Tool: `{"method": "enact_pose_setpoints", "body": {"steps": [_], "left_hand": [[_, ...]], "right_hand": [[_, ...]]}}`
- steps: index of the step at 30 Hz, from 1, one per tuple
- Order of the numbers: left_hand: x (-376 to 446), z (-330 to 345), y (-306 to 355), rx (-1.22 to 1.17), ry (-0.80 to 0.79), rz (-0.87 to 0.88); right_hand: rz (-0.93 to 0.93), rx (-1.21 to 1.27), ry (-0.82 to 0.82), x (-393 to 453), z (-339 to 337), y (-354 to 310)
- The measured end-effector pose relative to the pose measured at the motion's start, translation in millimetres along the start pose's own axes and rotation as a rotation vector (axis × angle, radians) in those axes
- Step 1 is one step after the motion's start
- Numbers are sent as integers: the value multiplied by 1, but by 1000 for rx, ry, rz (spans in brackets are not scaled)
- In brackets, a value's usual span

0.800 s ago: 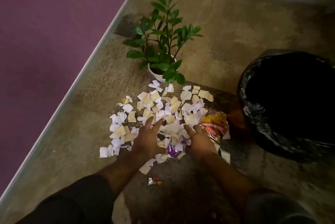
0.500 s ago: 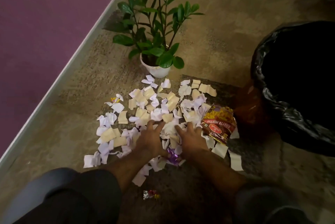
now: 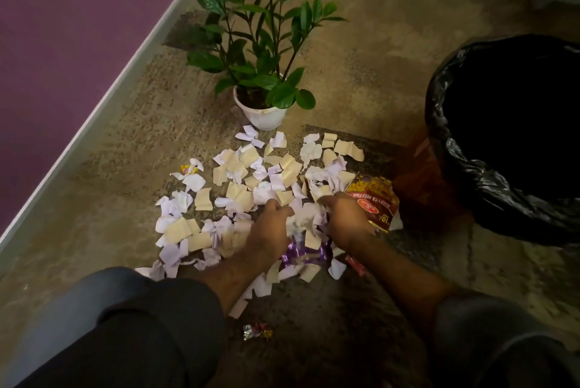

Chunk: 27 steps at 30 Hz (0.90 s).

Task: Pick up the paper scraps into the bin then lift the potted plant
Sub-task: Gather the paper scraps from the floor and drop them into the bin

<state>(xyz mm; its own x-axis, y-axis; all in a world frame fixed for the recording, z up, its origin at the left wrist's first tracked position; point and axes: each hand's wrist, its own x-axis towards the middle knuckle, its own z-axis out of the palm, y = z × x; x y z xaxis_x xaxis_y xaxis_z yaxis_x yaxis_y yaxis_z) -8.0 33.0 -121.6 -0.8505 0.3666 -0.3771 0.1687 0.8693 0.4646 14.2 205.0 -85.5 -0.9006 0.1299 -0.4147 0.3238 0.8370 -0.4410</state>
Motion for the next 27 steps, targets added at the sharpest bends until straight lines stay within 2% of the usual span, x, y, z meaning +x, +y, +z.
{"method": "enact_pose_setpoints", "body": {"steps": [8,14,19,24,27], "left_hand": [[8,-50,4,-314,180,-143],[0,-109,35,-398,300,-59],[-8,-157,88,-427,383,91],[-10,-192,162,-515,508,242],[-6,-203,208,-557,532,347]], "right_hand": [[3,114,42,-3,-40,-16],[-86,161,130,-16,-104,-45],[-163,279,349,-39,-171,-57],[-155,706,623,-65,-213,-46],[-160,814,795,-75,-239,-30]]}}
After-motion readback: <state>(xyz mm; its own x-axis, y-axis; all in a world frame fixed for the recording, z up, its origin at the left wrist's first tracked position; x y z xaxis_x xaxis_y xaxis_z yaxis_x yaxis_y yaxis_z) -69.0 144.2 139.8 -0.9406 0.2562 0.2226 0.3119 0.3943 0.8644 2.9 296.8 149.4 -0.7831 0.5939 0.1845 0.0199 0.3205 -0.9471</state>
